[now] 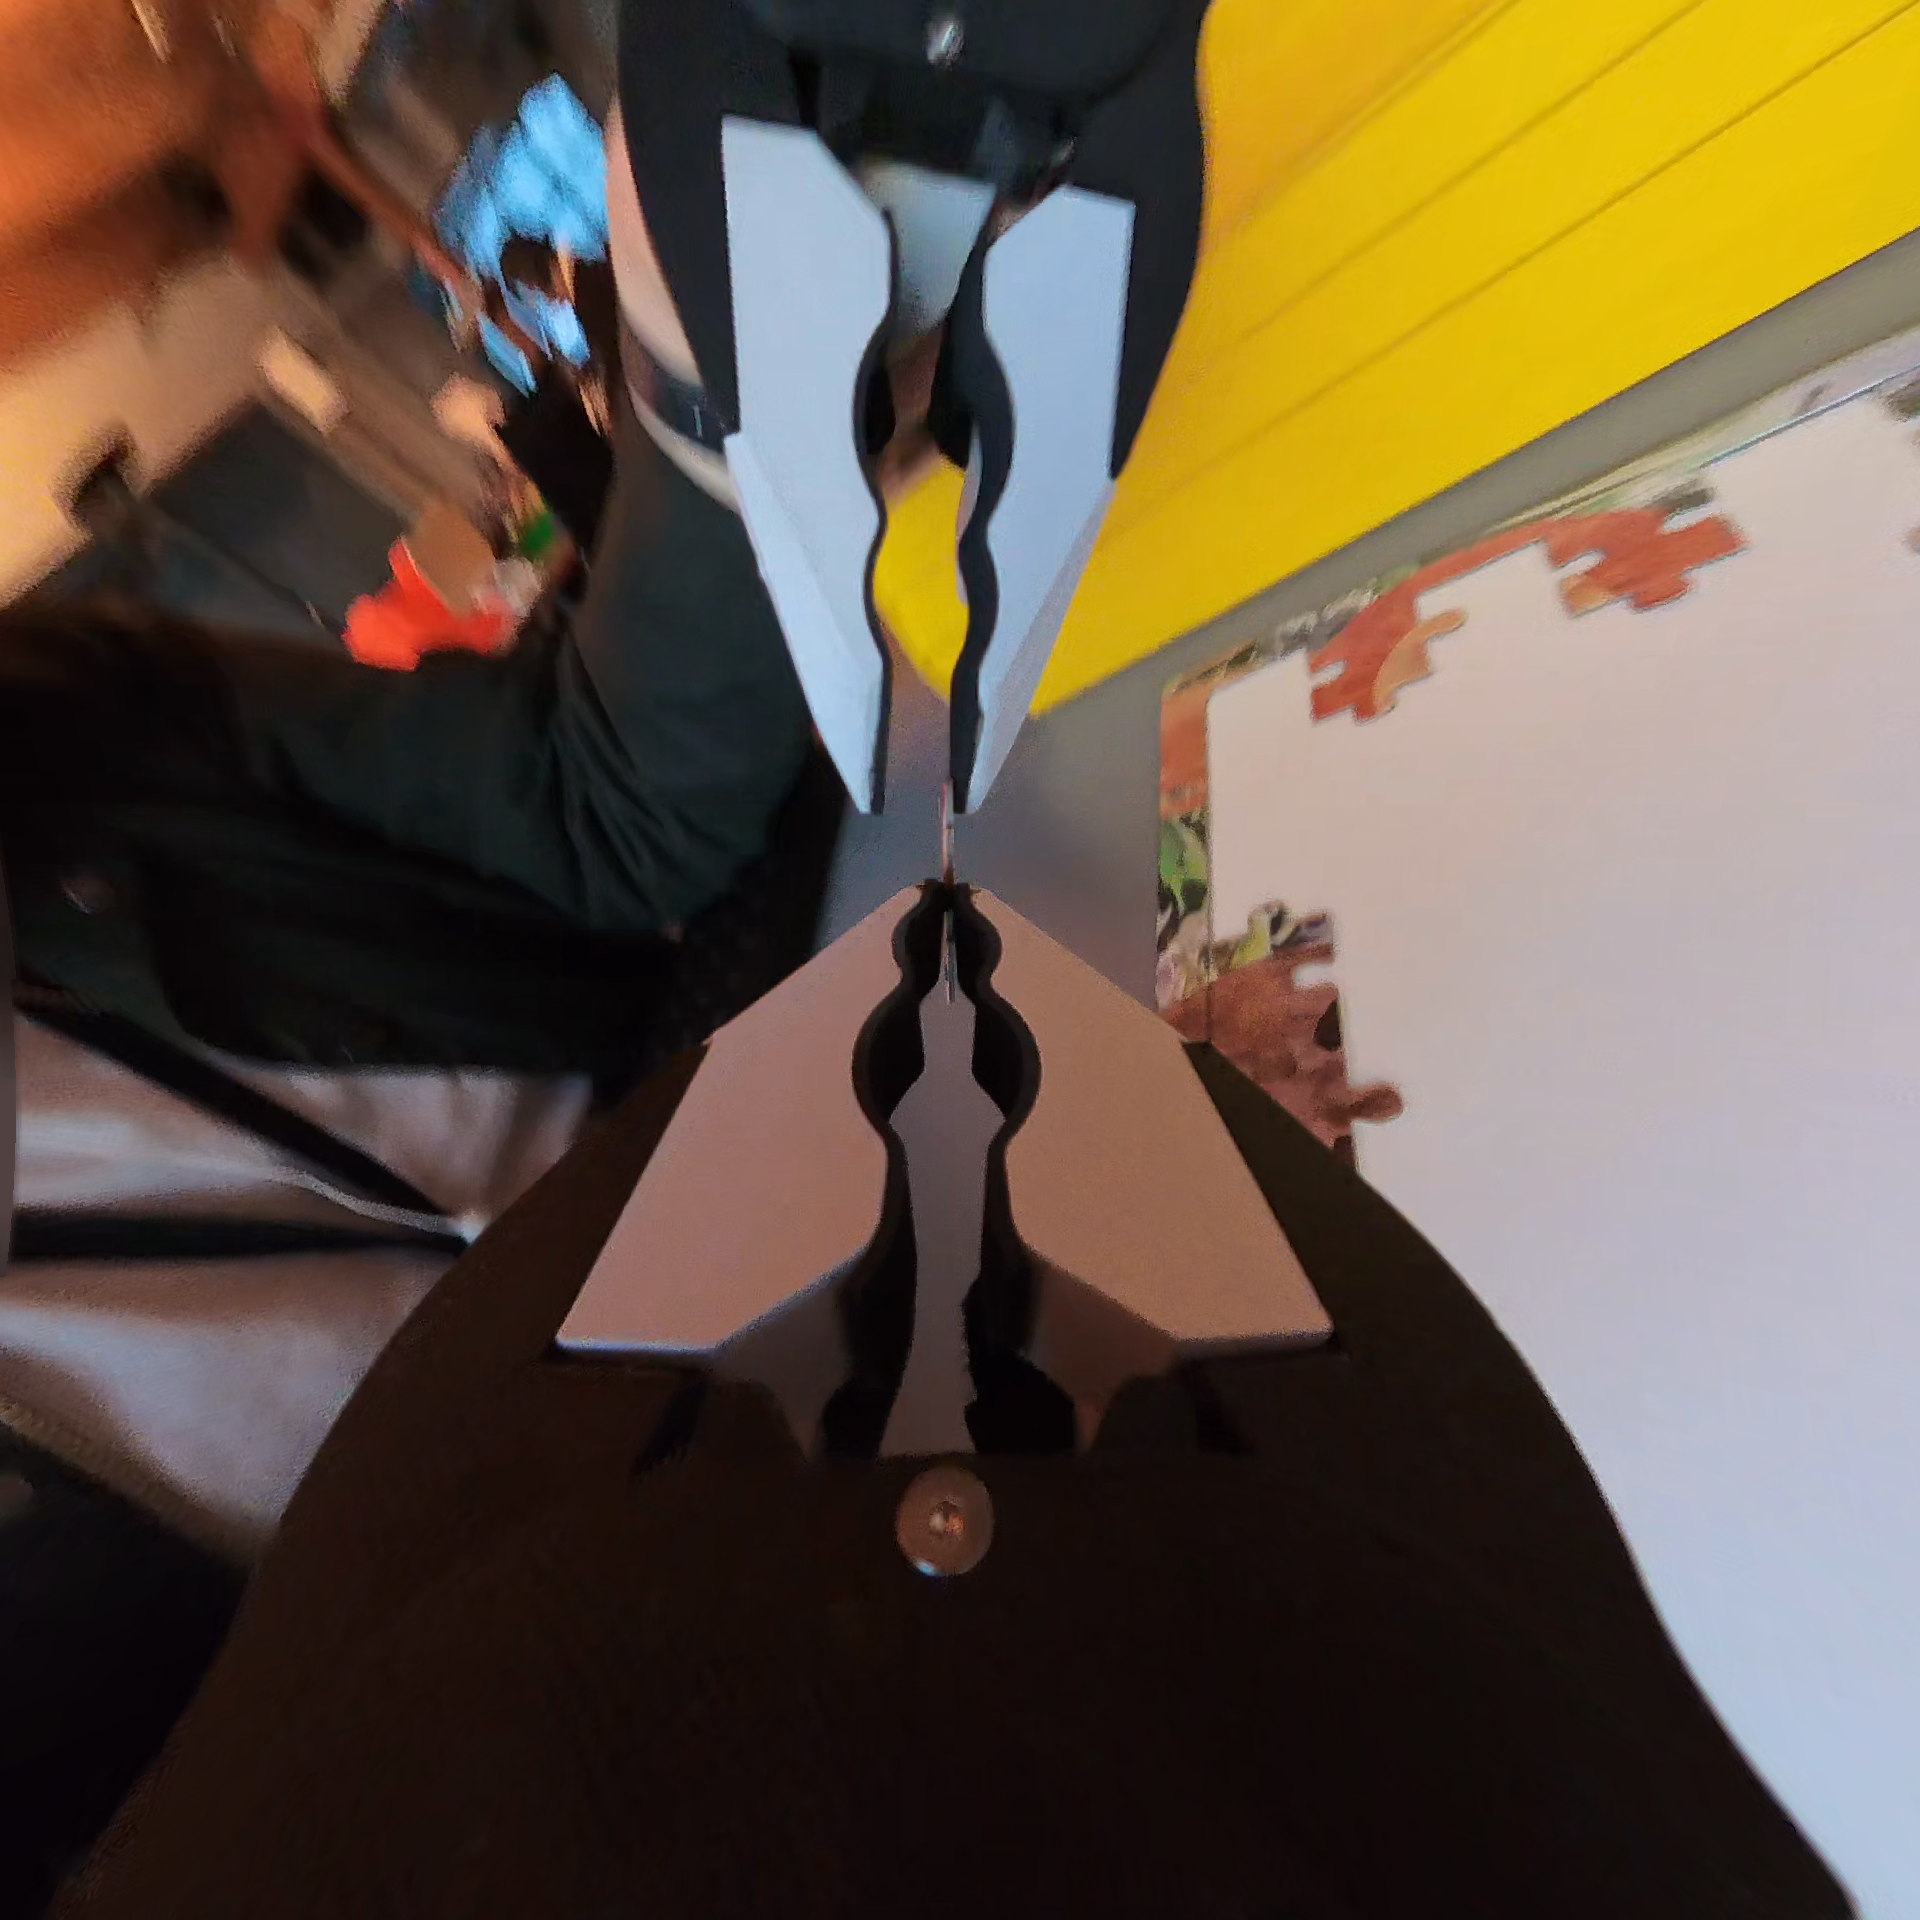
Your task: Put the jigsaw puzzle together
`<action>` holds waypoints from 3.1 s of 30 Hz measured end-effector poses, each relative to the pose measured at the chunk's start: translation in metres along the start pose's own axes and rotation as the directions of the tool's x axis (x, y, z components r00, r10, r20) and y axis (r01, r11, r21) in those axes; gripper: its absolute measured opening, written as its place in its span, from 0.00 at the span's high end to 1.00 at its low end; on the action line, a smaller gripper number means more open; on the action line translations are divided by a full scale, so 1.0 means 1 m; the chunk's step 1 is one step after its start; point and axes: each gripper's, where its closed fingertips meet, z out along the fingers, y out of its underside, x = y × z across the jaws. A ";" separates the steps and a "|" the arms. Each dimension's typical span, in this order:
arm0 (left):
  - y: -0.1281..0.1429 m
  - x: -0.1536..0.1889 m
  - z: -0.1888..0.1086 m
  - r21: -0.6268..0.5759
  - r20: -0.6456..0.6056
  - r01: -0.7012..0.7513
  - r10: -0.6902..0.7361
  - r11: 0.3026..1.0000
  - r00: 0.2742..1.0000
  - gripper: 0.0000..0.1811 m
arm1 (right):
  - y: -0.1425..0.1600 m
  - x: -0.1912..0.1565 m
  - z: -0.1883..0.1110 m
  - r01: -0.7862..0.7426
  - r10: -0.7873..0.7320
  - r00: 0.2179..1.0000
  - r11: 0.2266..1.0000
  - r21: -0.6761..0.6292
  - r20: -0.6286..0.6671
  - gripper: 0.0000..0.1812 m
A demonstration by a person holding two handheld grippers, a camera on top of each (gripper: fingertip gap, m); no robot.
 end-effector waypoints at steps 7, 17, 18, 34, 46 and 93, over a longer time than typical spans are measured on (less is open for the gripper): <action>-0.046 -0.005 -0.076 0.453 -0.079 0.076 -0.045 0.888 0.996 0.89 | -0.065 0.016 -0.035 -0.394 0.327 0.919 0.794 0.463 0.222 1.00; -0.054 0.004 -0.060 0.424 -0.232 0.153 -0.057 0.892 0.971 0.99 | -0.086 0.007 -0.038 -0.290 0.239 0.957 0.740 0.607 0.166 1.00; -0.054 0.003 -0.060 0.423 -0.234 0.158 -0.061 0.892 0.970 1.00 | -0.086 0.007 -0.037 -0.292 0.239 0.956 0.741 0.605 0.169 1.00; -0.019 -0.009 -0.047 0.258 -0.115 0.133 -0.106 0.957 0.988 1.00 | -0.048 0.012 -0.007 0.762 -0.680 0.475 0.635 -0.124 -0.559 0.79; -0.014 -0.008 -0.048 0.238 -0.106 0.125 -0.102 0.963 0.989 1.00 | -0.046 0.005 -0.005 0.767 -0.692 0.484 0.630 -0.122 -0.536 0.97; 0.002 -0.040 -0.151 0.599 0.037 0.194 -0.269 0.777 0.962 0.97 | -0.032 0.131 0.069 0.122 -0.432 0.661 0.868 -0.481 -0.613 0.82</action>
